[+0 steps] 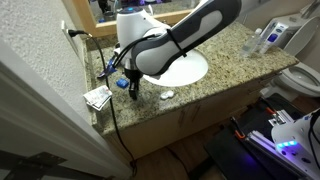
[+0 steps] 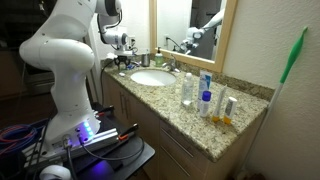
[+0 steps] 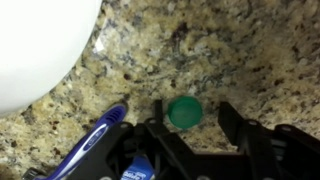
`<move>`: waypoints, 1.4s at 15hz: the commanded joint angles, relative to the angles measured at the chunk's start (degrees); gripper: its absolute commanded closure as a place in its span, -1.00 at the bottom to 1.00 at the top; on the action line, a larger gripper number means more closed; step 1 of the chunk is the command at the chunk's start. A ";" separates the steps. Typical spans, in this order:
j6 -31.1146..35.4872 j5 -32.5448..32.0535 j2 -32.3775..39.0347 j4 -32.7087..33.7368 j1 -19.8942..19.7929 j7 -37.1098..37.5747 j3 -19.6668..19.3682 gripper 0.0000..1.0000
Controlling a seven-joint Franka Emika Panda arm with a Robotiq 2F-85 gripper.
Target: Place the green lid on the white object
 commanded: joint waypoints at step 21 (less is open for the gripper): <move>9.12 4.90 -24.26 -31.12 -5.35 4.26 1.29 0.83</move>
